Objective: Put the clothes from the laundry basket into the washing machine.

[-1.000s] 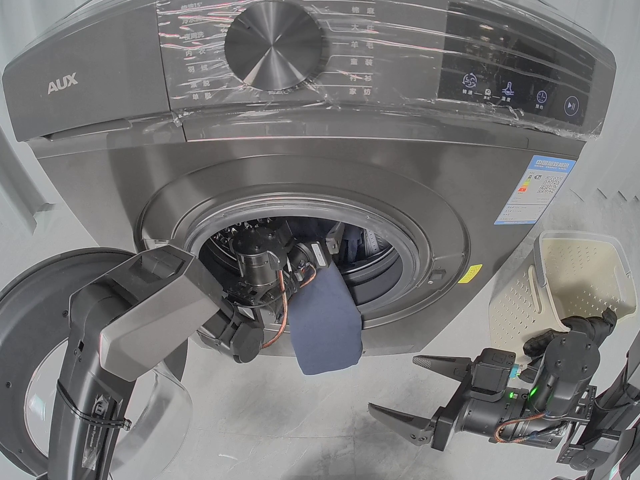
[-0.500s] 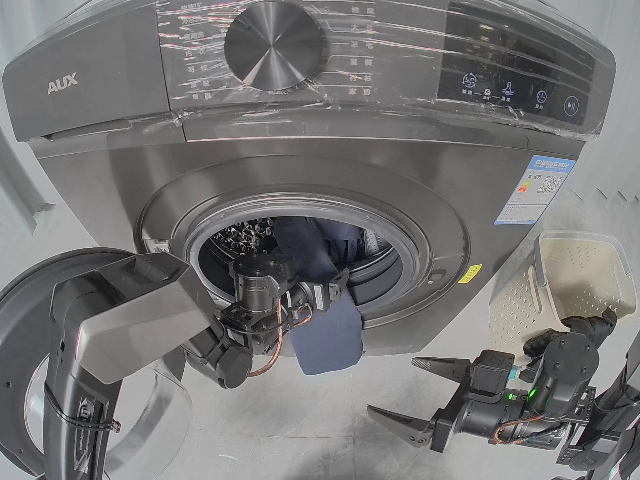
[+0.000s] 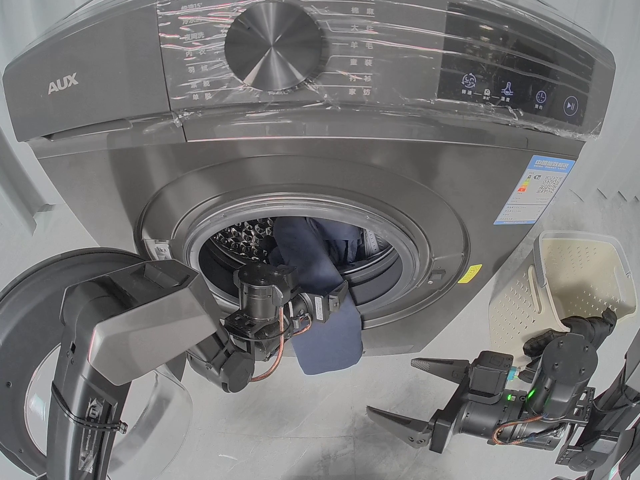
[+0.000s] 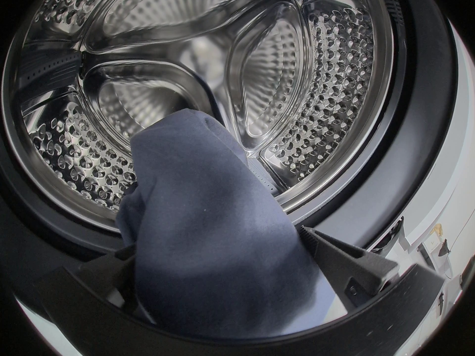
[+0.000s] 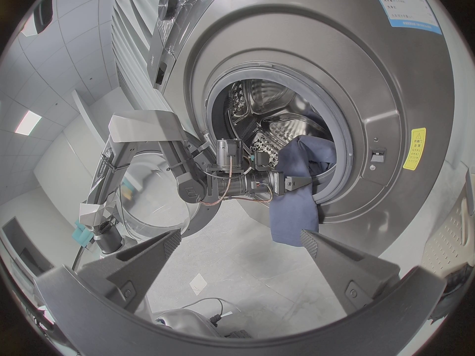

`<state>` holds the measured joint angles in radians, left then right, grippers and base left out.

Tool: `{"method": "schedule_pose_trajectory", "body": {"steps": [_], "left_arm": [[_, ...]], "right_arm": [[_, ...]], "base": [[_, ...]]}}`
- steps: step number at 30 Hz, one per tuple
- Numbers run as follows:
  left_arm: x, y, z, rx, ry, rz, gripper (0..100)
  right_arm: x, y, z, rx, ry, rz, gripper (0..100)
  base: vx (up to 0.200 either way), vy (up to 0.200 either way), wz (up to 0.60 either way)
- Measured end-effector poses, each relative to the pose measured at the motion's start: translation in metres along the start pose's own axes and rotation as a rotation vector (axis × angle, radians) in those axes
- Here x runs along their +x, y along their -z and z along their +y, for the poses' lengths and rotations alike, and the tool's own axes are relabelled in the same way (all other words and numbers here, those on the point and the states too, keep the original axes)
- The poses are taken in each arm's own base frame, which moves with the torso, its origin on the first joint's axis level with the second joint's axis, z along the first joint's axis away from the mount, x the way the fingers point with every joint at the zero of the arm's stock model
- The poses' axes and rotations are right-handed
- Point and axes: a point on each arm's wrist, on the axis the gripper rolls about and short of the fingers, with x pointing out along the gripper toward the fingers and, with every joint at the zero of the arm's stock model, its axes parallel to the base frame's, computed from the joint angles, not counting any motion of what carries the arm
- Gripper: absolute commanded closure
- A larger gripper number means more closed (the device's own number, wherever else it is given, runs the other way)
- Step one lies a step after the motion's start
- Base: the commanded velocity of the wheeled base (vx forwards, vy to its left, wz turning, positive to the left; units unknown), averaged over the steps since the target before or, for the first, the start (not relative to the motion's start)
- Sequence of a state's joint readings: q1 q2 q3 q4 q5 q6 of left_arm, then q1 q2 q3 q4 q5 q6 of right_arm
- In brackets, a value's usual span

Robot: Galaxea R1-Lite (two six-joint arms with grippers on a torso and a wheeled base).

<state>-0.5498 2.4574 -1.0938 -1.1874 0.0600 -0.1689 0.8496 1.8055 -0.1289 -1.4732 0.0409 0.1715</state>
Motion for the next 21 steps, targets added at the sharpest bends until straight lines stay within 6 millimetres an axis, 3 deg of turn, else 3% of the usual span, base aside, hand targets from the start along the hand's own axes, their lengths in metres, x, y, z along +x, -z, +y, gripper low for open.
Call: {"method": "schedule_pose_trajectory", "body": {"steps": [1,11,21], "left_arm": [[0.002,0.001,0.000,0.000,0.001,-0.001,100],[0.017,-0.006,0.001,-0.033,0.003,-0.045,100],[0.038,-0.060,0.005,-0.101,-0.043,-0.298,100]], "right_arm": [[0.000,0.000,0.000,0.000,0.000,0.000,0],[0.000,0.000,0.000,0.000,0.000,-0.001,0],[0.000,0.000,0.000,0.000,0.000,-0.001,0]], "base": [[0.000,0.000,0.00],[0.000,0.000,0.00],[0.000,0.000,0.00]]}}
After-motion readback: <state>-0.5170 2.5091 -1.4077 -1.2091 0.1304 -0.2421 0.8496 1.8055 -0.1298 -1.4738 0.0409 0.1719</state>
